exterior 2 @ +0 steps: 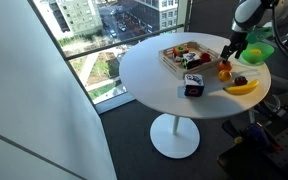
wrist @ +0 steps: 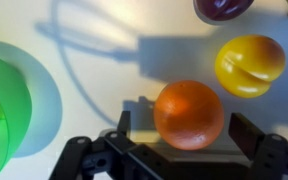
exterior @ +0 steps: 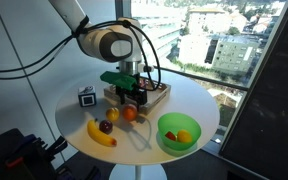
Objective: Put the orange in the bowl
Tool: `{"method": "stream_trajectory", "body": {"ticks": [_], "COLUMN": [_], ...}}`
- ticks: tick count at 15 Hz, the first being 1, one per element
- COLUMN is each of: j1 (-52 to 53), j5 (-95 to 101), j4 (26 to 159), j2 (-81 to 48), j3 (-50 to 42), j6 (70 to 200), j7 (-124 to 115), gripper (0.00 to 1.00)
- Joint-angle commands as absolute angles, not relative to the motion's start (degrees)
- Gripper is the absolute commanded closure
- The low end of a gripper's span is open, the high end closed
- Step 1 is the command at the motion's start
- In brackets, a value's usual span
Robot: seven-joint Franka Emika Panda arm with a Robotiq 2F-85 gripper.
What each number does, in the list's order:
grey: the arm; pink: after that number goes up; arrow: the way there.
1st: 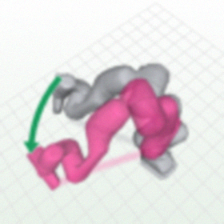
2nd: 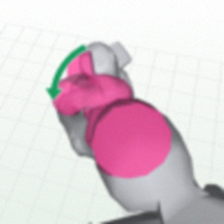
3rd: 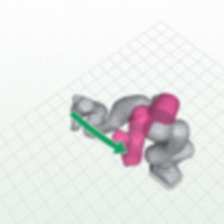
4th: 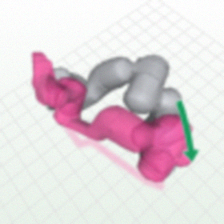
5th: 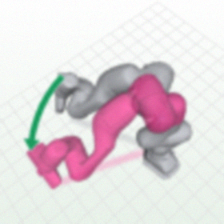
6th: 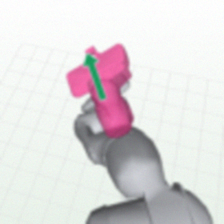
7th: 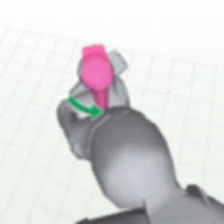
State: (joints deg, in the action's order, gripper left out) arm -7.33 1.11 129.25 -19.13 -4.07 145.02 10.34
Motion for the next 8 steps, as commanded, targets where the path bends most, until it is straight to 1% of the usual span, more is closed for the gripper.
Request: {"method": "stream_trajectory", "body": {"ticks": [1, 8], "j1": [-7.53, -7.13], "j5": [-0.13, 0.13], "j4": [127.25, 126.2], "j2": [-20.9, -22.6], "j3": [-3.33, -2.81], "j6": [145.63, 146.46], "j7": [10.0, 9.66], "gripper": [0.0, 0.0]}}
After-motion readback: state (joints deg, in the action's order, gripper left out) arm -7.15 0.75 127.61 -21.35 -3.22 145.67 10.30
